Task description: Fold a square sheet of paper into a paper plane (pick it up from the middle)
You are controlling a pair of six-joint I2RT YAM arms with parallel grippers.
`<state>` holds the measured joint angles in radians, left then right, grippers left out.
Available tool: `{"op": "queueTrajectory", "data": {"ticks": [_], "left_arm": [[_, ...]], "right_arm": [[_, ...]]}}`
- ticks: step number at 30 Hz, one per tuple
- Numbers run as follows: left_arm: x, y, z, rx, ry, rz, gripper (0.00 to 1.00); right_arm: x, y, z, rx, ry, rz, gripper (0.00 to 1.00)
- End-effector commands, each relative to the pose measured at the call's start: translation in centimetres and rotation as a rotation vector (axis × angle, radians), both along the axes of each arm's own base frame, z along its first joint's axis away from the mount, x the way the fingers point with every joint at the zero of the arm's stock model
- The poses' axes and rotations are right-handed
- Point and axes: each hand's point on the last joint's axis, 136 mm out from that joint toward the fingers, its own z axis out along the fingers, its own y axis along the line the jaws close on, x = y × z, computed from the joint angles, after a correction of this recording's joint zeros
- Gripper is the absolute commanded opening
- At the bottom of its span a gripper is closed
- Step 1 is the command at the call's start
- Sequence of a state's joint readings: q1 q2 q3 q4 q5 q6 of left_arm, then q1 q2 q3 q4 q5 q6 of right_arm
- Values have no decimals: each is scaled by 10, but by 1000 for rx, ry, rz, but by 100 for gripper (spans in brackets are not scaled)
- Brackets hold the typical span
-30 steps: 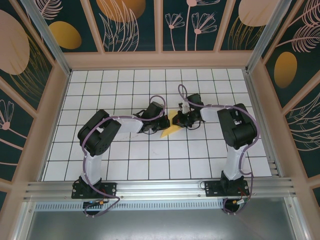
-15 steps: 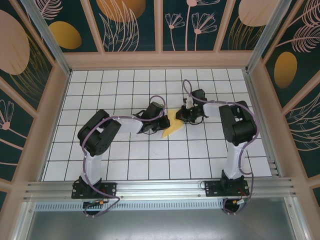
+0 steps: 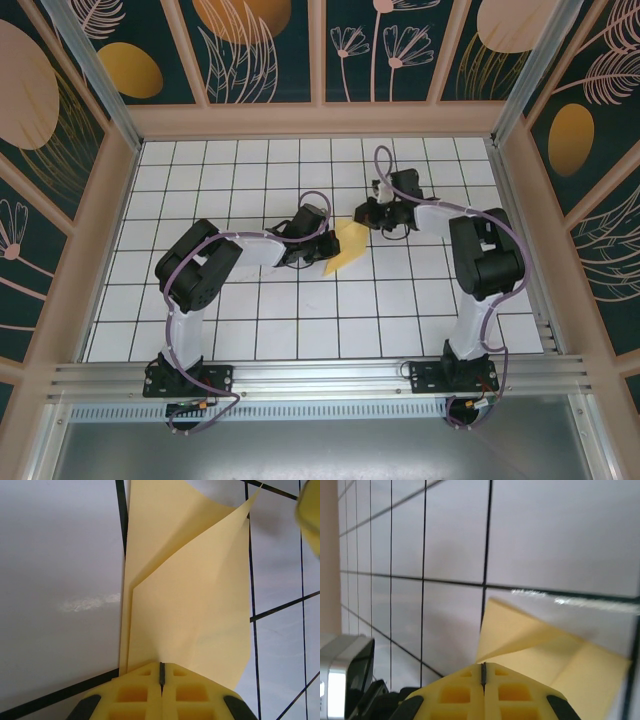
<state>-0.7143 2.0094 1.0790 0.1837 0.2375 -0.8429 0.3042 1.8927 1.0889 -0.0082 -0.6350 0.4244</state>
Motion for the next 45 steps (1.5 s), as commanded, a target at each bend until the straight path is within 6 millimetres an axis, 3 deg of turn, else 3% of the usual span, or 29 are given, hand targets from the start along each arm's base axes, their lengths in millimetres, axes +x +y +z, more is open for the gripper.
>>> {"op": "queueTrajectory", "data": {"ticks": [1, 8, 12, 17, 27, 32, 35, 38, 45], "left_arm": [[-36, 47, -62, 212, 169, 20, 0], [-39, 49, -64, 218, 176, 21, 0], [-40, 50, -64, 220, 179, 22, 0], [-44, 52, -65, 223, 186, 19, 0], [-46, 53, -66, 218, 187, 15, 0], [-44, 51, -66, 214, 185, 14, 0], [-43, 50, -64, 211, 181, 15, 0], [-42, 48, -63, 206, 179, 13, 0], [-38, 45, -61, 197, 168, 14, 0]], "right_arm": [[-23, 14, -18, 19, 54, 74, 4], [-18, 7, -39, -25, 85, 64, 3], [-6, -10, -55, -77, 112, 7, 3], [16, -36, -61, -98, 114, -96, 3], [56, -66, -61, -129, 108, -245, 3], [69, -65, -31, -97, 49, -249, 3], [65, -60, -4, -56, -8, -236, 4], [51, -49, 11, -23, -23, -201, 4], [1, -9, 0, 12, 53, -89, 4]]}}
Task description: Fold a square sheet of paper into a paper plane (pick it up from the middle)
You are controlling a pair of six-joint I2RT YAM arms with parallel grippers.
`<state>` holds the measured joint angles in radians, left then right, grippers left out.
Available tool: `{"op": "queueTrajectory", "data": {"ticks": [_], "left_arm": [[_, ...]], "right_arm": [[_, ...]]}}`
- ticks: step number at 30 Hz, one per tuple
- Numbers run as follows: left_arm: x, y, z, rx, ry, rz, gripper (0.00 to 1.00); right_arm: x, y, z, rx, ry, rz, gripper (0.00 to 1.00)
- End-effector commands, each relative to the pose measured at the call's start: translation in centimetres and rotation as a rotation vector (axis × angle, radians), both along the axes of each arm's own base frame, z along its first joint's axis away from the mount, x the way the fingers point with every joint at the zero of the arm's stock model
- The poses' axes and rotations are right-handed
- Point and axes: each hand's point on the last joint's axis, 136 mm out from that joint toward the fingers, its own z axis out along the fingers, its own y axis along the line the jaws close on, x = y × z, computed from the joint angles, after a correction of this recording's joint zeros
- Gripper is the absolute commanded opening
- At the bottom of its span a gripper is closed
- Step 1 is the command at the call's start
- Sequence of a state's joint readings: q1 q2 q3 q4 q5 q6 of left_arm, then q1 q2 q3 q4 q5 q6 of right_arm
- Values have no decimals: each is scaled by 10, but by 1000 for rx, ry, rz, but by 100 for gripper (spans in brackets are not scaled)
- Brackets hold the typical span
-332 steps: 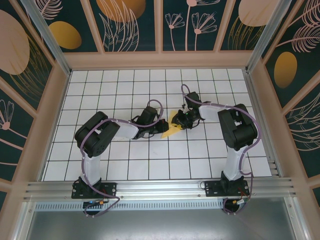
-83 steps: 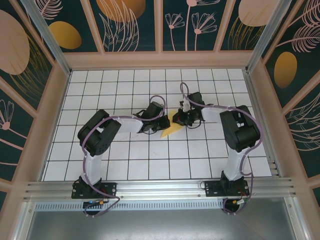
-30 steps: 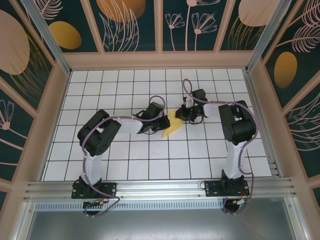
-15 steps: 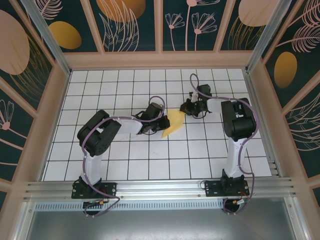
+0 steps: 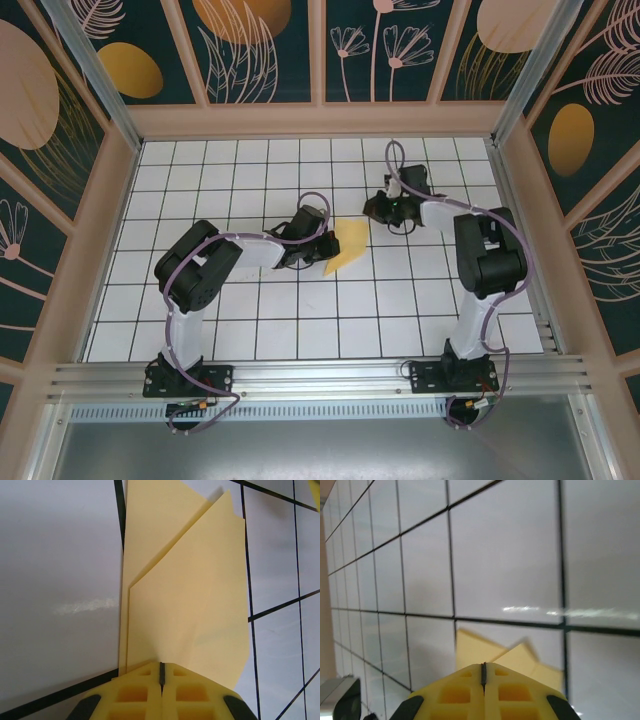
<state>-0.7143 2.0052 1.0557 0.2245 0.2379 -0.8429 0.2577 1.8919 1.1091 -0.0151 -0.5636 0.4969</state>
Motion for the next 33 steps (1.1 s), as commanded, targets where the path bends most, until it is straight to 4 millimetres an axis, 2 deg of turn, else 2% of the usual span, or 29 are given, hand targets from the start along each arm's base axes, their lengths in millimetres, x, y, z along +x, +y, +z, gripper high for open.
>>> {"op": "queueTrajectory", "data": {"ticks": [1, 5, 13, 19, 25, 28, 33], "left_arm": [[-36, 44, -60, 209, 181, 15, 0], [-32, 38, -53, 195, 161, 5, 0], [-18, 23, -27, 140, 109, -15, 0], [-12, 21, -2, 86, 68, -10, 2], [4, 33, 46, -1, -25, 48, 9], [6, 35, 55, -33, -41, 54, 10], [4, 24, 60, -101, -45, 16, 11]], "right_arm": [[-27, 23, -5, 39, 43, 62, 4], [-45, 36, -21, 35, 91, 97, 3], [-54, 36, -51, 12, 169, 110, 4], [-58, 28, -75, -53, 237, 87, 4], [-65, 16, -91, -129, 280, 63, 4], [-68, 11, -95, -168, 289, 59, 4], [-70, 5, -99, -228, 292, 51, 4]]}}
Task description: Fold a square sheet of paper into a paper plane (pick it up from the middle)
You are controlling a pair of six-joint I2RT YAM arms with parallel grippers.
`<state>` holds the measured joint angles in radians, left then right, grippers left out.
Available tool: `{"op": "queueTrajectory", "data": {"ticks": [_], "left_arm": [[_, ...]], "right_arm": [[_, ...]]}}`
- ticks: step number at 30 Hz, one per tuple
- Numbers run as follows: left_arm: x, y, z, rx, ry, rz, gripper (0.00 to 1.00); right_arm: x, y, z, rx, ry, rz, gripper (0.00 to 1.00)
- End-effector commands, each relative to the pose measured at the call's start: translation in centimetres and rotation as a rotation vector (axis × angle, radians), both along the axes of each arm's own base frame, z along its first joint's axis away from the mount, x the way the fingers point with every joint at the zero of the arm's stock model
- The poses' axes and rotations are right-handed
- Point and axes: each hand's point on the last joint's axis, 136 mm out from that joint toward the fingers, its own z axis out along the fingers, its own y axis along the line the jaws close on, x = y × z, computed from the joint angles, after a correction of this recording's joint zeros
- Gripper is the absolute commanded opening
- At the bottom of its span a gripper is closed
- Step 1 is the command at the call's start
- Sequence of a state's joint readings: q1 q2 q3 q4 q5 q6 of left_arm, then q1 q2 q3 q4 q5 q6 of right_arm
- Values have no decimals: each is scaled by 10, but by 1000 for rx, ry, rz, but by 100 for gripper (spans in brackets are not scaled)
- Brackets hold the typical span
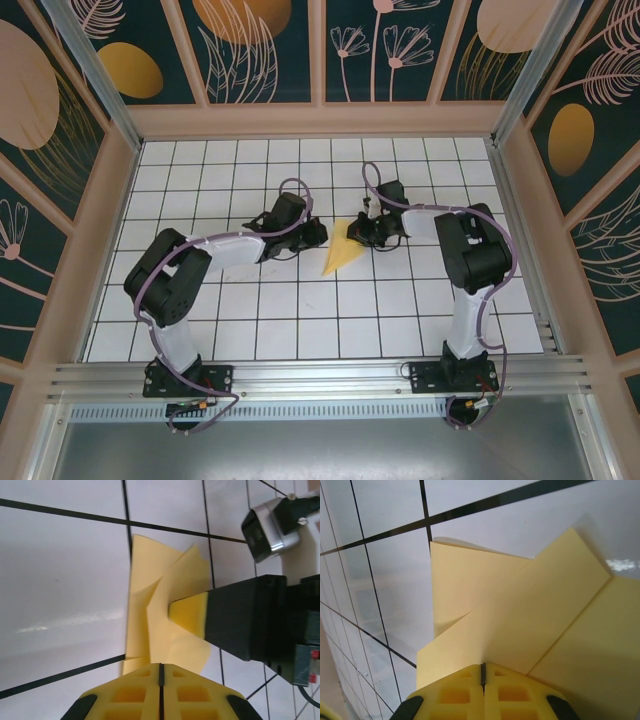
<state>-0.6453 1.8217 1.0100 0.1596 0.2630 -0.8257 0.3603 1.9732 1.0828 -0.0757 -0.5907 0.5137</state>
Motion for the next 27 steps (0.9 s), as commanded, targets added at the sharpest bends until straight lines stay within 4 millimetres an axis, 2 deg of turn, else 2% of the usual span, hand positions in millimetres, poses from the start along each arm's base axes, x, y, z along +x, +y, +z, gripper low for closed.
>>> {"op": "queueTrajectory", "data": {"ticks": [1, 6, 14, 22, 27], "left_arm": [[-7, -8, 4, -61, 9, -36, 11], [-21, -32, 9, -149, 20, -137, 14], [-44, -51, -16, -112, 87, -214, 15], [-43, -31, -53, 37, 138, -142, 13], [-43, -29, -55, 42, 137, -132, 13]], "right_arm": [[-20, -32, -51, -222, 102, -41, 4], [-20, -32, -51, -237, 112, -65, 4], [-19, -32, -52, -237, 131, -94, 4], [-20, -33, -55, -242, 140, -100, 4], [-21, -34, -56, -246, 144, -97, 4]]}}
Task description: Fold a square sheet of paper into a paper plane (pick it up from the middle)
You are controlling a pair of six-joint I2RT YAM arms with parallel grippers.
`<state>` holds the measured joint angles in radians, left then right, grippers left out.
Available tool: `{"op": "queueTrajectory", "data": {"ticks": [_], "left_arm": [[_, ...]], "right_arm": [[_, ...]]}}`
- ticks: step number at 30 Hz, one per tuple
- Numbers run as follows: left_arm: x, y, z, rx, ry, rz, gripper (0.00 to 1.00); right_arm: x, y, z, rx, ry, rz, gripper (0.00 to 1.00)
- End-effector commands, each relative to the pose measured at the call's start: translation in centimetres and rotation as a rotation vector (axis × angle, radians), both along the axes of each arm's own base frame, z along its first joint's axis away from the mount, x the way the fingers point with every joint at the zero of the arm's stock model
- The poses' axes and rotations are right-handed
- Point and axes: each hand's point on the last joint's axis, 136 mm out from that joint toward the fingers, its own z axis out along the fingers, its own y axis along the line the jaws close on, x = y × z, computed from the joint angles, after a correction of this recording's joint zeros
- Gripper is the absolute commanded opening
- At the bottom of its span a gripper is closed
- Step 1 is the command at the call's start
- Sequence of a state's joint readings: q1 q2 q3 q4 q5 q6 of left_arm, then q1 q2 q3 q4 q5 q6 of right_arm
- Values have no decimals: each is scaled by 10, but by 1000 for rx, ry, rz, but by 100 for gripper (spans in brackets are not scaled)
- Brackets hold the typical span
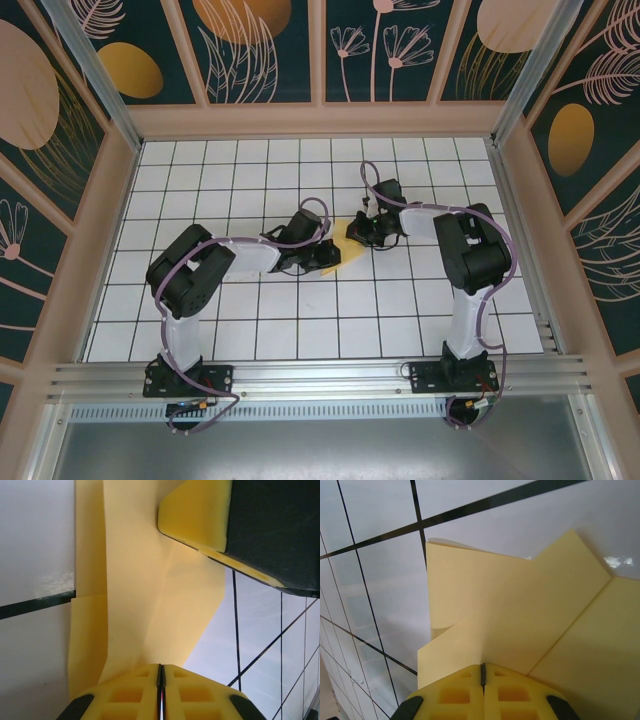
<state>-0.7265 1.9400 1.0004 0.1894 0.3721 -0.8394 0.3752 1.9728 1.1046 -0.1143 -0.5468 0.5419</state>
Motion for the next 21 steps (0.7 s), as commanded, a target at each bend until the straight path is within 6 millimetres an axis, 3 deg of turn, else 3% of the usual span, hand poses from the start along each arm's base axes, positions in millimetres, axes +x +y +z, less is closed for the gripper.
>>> {"op": "queueTrajectory", "data": {"ticks": [1, 3, 12, 21], "left_arm": [[3, 5, -8, 45, -2, 14, 13], [3, 4, -5, 33, -5, 10, 13], [18, -13, 41, -82, -109, -5, 18], [23, -11, 31, -41, -94, 12, 18]], "right_arm": [[-22, -34, -55, -208, 126, -69, 4], [-22, -34, -56, -210, 128, -68, 4], [-25, -34, -58, -210, 135, -64, 4], [-27, -35, -59, -212, 139, -62, 4]]}}
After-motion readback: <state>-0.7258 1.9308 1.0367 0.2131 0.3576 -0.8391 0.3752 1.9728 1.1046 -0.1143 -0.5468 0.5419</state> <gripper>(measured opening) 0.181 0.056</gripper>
